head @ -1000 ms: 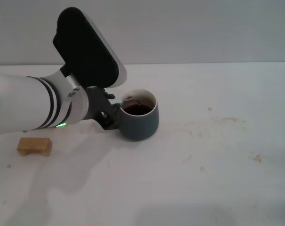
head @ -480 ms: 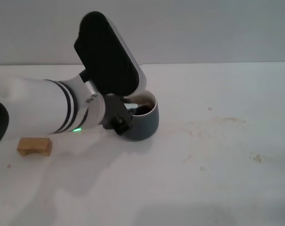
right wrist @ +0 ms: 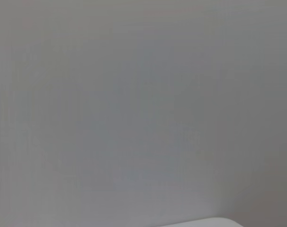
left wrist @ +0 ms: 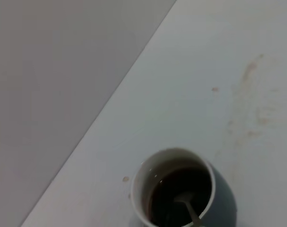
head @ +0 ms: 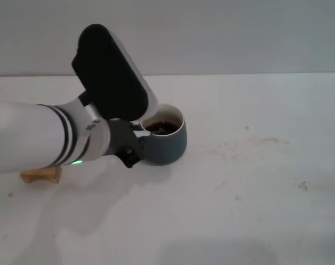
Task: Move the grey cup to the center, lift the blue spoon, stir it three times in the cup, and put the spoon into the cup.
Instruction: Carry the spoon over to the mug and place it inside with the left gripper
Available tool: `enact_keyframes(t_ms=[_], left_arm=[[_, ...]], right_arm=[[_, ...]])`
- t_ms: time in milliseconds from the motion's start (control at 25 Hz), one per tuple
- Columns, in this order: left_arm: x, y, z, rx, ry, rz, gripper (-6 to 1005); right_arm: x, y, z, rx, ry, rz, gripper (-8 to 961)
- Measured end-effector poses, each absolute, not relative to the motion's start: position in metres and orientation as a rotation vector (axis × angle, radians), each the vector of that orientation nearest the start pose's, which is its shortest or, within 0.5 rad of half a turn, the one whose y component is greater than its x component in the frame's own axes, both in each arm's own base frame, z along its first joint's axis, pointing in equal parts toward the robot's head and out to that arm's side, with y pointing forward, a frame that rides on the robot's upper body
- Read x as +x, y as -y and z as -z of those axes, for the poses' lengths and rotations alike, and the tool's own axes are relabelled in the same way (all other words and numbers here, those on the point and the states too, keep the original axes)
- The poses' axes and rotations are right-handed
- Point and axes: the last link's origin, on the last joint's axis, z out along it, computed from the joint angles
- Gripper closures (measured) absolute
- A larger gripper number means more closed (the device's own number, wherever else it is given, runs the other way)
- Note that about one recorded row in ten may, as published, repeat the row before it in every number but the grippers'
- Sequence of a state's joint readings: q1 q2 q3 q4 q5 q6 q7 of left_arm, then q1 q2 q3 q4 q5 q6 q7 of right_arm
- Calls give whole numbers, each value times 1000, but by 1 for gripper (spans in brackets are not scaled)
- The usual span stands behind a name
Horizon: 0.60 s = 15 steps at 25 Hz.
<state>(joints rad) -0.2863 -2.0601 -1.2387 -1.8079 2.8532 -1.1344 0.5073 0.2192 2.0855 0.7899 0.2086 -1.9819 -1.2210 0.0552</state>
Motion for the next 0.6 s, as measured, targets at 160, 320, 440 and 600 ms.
enact_keyframes(t_ms=[160, 320, 440, 600], left_arm=[[-138, -318, 17, -2404, 248, -331, 825], [-144, -322, 13, -2389, 266, -343, 825], [-147, -327, 11, -2380, 266, -351, 825], [-146, -329, 11, -2376, 260, -349, 825]], right_arm=[[394, -256, -7, -1278, -699, -551, 955], [393, -257, -7, -1278, -697, -552, 955], [393, -257, -7, -1278, -697, -552, 955], [393, -257, -7, -1278, -697, -552, 955]])
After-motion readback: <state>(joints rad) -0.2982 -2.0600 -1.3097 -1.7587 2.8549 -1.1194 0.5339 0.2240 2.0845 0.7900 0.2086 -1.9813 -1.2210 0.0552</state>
